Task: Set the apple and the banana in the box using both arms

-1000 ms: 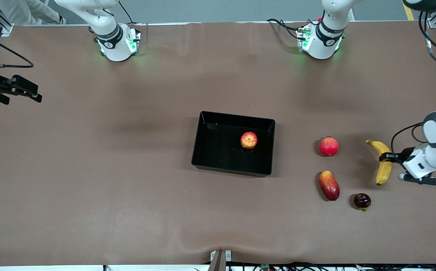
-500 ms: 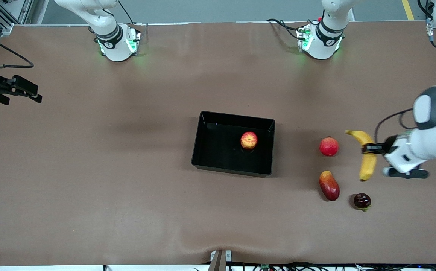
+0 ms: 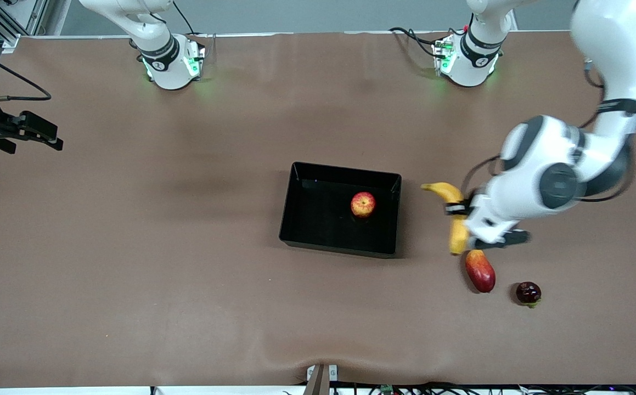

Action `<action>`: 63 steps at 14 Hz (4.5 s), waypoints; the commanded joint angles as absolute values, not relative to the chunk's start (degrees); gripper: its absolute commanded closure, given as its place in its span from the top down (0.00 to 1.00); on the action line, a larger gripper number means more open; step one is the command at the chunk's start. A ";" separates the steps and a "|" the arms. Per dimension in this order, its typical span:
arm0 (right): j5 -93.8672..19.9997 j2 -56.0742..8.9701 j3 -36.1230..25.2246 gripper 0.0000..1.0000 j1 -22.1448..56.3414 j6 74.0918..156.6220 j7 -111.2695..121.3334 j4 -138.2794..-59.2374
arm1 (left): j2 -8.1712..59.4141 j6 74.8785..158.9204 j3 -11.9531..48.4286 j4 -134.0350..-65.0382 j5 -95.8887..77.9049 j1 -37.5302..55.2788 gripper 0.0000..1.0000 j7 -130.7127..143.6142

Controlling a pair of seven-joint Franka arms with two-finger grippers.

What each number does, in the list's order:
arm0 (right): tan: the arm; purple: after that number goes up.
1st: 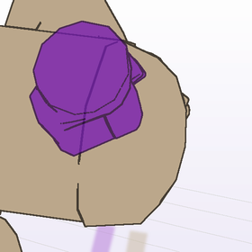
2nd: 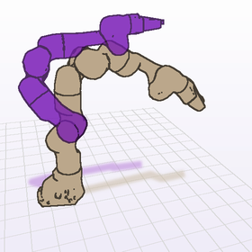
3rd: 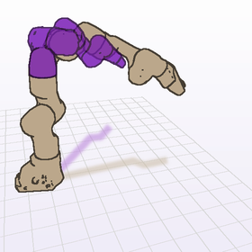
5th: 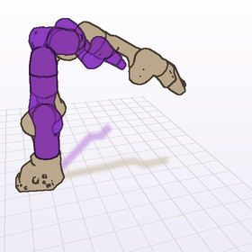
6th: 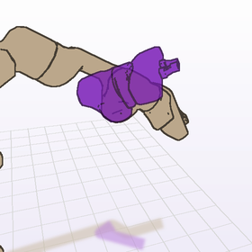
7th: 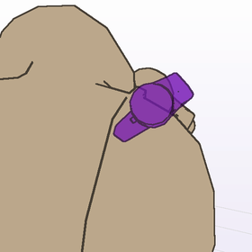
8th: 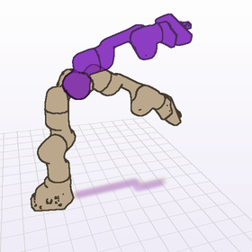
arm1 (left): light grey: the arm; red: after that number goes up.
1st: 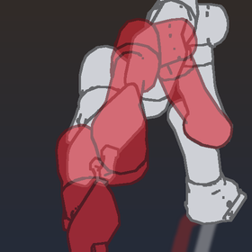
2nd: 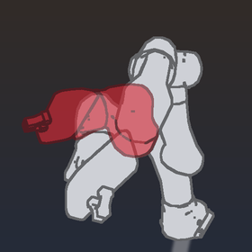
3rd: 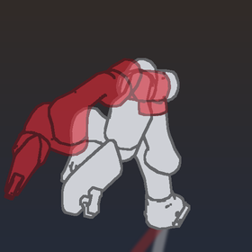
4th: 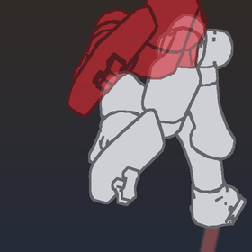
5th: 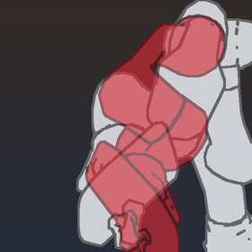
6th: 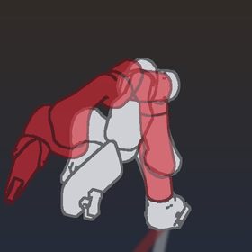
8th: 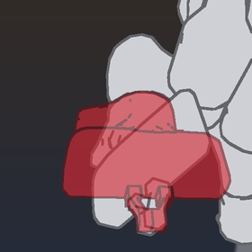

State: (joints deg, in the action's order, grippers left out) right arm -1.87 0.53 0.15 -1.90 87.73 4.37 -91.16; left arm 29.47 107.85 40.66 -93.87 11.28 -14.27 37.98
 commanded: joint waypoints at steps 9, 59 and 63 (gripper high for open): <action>-1.49 0.26 0.44 1.00 -0.97 87.89 4.92 -91.05 | 41.48 118.02 26.74 -82.71 11.95 18.86 0.00 63.02; -1.41 0.26 0.35 1.00 -1.14 87.63 5.27 -90.97 | -4.56 86.22 5.56 -91.13 4.31 0.78 1.00 8.10; -1.41 0.26 0.35 1.00 -1.05 87.71 5.27 -90.97 | -7.73 86.48 0.97 -93.95 3.78 4.92 1.00 7.38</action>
State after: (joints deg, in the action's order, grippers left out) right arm -1.87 0.26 0.40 -1.28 87.92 4.75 -91.22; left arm -4.90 85.95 2.62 -91.15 4.68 3.04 8.06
